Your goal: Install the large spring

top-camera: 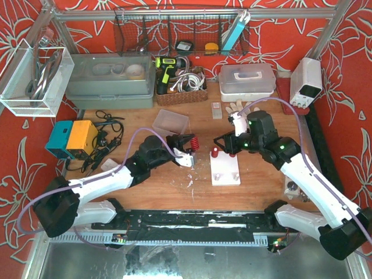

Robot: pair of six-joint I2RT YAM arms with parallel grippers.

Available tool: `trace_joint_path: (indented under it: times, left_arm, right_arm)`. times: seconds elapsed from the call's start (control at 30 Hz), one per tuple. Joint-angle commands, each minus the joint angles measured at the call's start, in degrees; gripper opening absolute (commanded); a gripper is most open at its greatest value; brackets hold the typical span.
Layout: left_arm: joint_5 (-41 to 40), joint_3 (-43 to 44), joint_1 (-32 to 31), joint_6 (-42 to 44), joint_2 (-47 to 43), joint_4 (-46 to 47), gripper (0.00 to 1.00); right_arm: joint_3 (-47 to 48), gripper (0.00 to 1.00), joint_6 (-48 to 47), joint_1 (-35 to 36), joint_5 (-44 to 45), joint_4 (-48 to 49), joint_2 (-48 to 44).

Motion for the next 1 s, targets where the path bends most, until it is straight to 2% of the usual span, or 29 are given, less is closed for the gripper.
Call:
trace_joint_path:
  times: [0.0,0.23,0.53,0.97]
  left_arm:
    - [4.37,-0.96,-1.03,7.86,-1.48,4.4,0.02]
    - [4.6,-1.2,-2.24,10.94,-2.04,4.39,0.0]
    - [5.17,-0.64,-3.0,11.04,-1.95,3.07,0.0]
    - [4.62,-0.79,-3.31,10.48,-2.27,3.97,0.0]
  right_arm:
    - [2.23,0.53,0.34,0.72,-17.31,0.33,2.53]
    - [3.32,0.64,1.36,3.06,-21.03,3.57,6.3]
    - [7.26,0.54,-1.34,5.16,-21.31,2.02,14.03]
    - [8.89,0.53,-5.89,6.63,-20.99,-0.35,19.36]
